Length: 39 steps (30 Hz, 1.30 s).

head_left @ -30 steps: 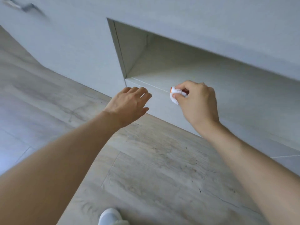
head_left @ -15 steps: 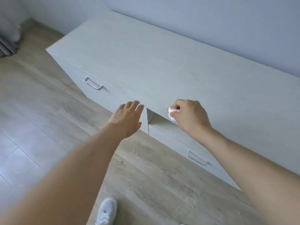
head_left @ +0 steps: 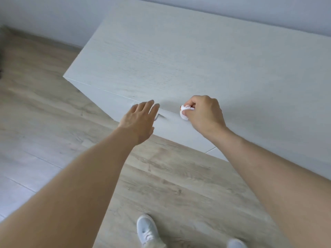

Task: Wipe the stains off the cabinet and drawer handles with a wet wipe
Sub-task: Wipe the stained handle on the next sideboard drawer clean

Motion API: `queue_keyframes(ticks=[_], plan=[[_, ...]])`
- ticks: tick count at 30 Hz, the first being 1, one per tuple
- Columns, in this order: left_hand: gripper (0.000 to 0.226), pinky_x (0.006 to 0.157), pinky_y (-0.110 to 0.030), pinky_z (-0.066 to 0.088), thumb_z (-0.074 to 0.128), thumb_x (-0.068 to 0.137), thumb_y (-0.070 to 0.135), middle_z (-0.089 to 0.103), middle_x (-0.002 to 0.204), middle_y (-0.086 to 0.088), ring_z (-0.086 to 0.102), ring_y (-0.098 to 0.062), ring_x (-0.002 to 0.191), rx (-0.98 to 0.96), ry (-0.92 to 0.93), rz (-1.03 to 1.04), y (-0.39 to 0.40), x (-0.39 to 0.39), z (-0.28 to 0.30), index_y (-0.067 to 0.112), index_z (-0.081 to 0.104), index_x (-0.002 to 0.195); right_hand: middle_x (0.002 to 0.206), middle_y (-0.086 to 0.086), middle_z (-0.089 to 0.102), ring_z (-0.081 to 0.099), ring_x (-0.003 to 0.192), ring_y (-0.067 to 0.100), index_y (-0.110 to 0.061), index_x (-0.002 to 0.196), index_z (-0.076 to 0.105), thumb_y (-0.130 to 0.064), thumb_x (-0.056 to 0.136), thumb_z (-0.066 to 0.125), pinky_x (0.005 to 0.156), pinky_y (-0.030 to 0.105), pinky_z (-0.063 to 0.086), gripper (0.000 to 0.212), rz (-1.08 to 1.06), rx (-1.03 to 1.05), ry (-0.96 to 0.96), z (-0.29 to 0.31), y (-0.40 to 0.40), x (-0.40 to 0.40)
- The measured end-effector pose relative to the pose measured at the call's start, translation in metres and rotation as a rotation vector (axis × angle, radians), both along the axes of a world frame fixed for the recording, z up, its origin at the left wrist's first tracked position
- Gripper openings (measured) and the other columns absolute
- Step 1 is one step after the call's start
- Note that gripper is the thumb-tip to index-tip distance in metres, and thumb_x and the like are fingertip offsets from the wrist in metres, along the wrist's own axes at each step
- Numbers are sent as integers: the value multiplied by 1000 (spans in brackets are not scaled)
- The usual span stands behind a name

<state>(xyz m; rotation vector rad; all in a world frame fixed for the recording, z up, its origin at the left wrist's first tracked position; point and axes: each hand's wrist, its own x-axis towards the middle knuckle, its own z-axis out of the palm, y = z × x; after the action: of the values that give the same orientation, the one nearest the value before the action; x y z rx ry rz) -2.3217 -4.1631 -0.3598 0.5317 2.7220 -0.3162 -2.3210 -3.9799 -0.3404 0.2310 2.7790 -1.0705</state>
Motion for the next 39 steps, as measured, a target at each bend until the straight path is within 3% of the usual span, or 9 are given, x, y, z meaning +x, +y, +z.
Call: queue_keyframes(ticks=[4,9,16,25,29,32,35,37,39], plan=[[85,119,-40,-3,45,99,32,-27,155,-8,-14,-25,145,-106,-54,62,-40,-17,-16,15,-23,147,91,6,67,60,85,28,-13,95,68,-14,86,57,71,33,47,14,10,1,12,-8,-40,-16],[98,113,-47,-14,48,97,23,-41,148,-6,-29,-25,140,-182,-48,99,-65,-41,-32,15,-44,130,90,2,68,59,85,24,-13,95,67,-15,86,56,68,25,37,14,30,35,17,-19,-65,-32],[114,109,-50,-18,55,94,33,-52,137,-5,-33,-27,138,-117,13,45,-97,-53,-52,20,-55,122,80,1,64,60,80,26,-13,92,68,-12,83,58,65,28,43,14,-70,2,36,-38,-97,-35],[130,104,-56,-22,59,78,67,-61,127,-10,-53,-27,119,90,159,-148,-131,-66,-92,22,-54,124,95,3,70,60,91,23,-13,101,69,-14,86,58,76,38,50,18,-249,-6,250,-64,-158,-38],[130,104,-57,-22,57,72,73,-52,138,-10,-48,-29,127,220,398,-209,-134,-74,-125,21,-46,133,93,4,70,60,92,24,-11,97,70,-13,84,66,79,40,48,14,-284,-32,464,-85,-166,-32],[130,107,-62,-8,64,65,73,-11,155,-17,-11,-36,142,327,646,-273,-133,-81,-148,16,-16,149,87,3,69,62,85,27,-8,94,71,-10,79,71,77,41,50,15,-291,-62,649,-98,-166,-28],[122,100,-68,8,73,55,71,23,151,-22,15,-39,136,436,888,-355,-130,-98,-164,11,15,145,78,-11,63,62,83,24,-11,94,72,-13,78,73,77,34,49,16,-279,-65,779,-109,-164,-31],[119,99,-69,11,72,58,72,20,146,-21,18,-39,134,485,1029,-387,-128,-111,-173,10,18,143,74,-25,53,61,84,20,-14,93,72,-14,77,72,77,27,46,16,-258,-79,844,-116,-161,-34],[112,101,-69,10,64,67,76,19,143,-18,19,-39,134,564,1139,-399,-124,-121,-187,11,14,144,72,-28,49,60,83,17,-15,92,73,-14,77,72,76,21,44,16,-235,-83,942,-128,-158,-35]])
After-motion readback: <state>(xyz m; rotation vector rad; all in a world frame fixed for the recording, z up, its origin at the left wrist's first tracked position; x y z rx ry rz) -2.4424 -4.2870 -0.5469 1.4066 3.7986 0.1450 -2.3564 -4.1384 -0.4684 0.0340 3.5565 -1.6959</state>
